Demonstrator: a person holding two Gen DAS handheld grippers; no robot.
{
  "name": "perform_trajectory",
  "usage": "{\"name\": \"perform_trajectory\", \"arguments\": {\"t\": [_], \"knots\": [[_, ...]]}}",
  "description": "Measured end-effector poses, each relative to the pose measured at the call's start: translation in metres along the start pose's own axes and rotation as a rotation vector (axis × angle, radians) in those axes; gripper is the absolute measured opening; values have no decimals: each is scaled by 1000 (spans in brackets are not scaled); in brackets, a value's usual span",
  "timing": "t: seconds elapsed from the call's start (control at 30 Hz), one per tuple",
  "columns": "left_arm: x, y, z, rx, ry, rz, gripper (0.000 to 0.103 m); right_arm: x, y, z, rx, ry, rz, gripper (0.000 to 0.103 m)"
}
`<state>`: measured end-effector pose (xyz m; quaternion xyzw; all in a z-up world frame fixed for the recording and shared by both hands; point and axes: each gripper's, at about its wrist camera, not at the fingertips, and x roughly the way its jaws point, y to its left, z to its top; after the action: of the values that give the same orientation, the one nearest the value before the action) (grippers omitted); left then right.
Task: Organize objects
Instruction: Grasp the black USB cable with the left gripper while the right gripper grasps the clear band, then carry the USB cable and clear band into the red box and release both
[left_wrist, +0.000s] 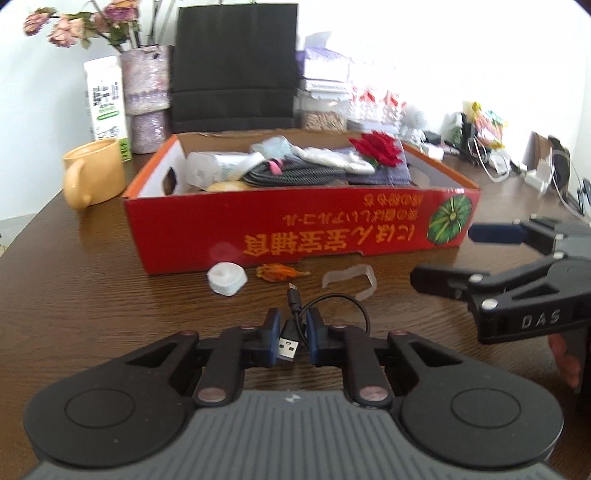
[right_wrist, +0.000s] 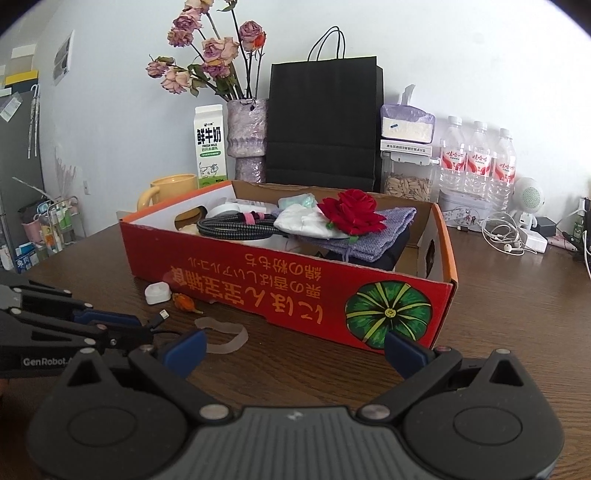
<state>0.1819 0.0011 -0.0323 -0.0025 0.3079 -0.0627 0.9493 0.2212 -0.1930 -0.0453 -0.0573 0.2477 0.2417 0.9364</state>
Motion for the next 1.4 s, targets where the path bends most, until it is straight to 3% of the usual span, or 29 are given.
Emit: {"name": "perform_trajectory", "arguments": {"t": [0.13,0.3,0.53,0.7,0.77,0.87,1.4], "knots": [[-10,9,2,-38,-34,24,16,6,5,2,-1,20,10,101],[-18,17,6,-69,-57,62,16,15,18,5,-23,43,21,91],[-24,23,8,-81,-76,64,16,40,27,14,-6,104,38,52],[-26,26,7,-96,-83,65,16,50,33,15,-16,125,55,31],[-26,26,7,-103,-86,63,16,49,35,14,-24,123,73,16],[-26,27,7,-108,-87,60,16,47,41,13,-39,120,84,6],[-36,26,26,-116,-168,58,16,13,42,28,-45,-44,92,4]]}}
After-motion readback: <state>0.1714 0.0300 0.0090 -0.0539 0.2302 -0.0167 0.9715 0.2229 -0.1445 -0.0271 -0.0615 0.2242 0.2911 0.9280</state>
